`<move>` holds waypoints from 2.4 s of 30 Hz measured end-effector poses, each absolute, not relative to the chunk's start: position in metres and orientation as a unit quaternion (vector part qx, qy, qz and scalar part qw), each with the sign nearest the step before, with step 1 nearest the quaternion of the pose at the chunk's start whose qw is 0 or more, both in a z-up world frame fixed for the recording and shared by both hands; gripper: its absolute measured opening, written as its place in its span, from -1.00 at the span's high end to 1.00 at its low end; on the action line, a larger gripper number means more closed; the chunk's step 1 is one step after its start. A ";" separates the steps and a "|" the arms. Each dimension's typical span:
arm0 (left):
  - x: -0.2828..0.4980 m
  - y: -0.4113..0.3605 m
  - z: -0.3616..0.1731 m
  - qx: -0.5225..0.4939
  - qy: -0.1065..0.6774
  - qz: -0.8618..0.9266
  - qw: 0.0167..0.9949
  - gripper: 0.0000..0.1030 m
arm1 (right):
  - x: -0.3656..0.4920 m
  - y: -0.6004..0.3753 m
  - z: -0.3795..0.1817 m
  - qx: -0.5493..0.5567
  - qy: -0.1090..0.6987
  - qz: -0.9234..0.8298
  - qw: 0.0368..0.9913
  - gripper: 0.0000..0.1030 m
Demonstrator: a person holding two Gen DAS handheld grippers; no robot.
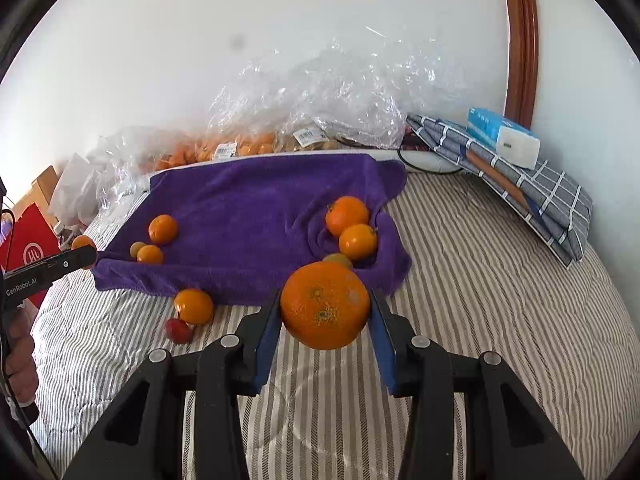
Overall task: Organize fruits
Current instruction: 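Carry both oranges over the purple towel with both grippers, then lower both oranges onto the towel, open both grippers and withdraw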
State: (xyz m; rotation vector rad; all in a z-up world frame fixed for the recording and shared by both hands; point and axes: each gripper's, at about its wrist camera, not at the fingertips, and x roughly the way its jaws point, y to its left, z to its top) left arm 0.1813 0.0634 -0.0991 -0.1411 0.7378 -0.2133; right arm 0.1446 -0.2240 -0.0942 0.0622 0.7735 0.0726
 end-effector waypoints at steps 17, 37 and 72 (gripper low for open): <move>0.243 0.072 -0.111 -0.068 0.379 -0.080 0.919 0.33 | 0.222 -0.213 -0.110 0.027 0.385 0.048 0.921 0.18; 0.266 0.061 -0.139 -0.059 0.396 -0.075 0.913 0.33 | 0.243 -0.197 -0.143 0.024 0.412 0.072 0.908 0.18; 0.256 0.053 -0.132 -0.040 0.373 -0.076 0.924 0.04 | 0.216 -0.199 -0.126 0.043 0.387 0.056 0.920 0.05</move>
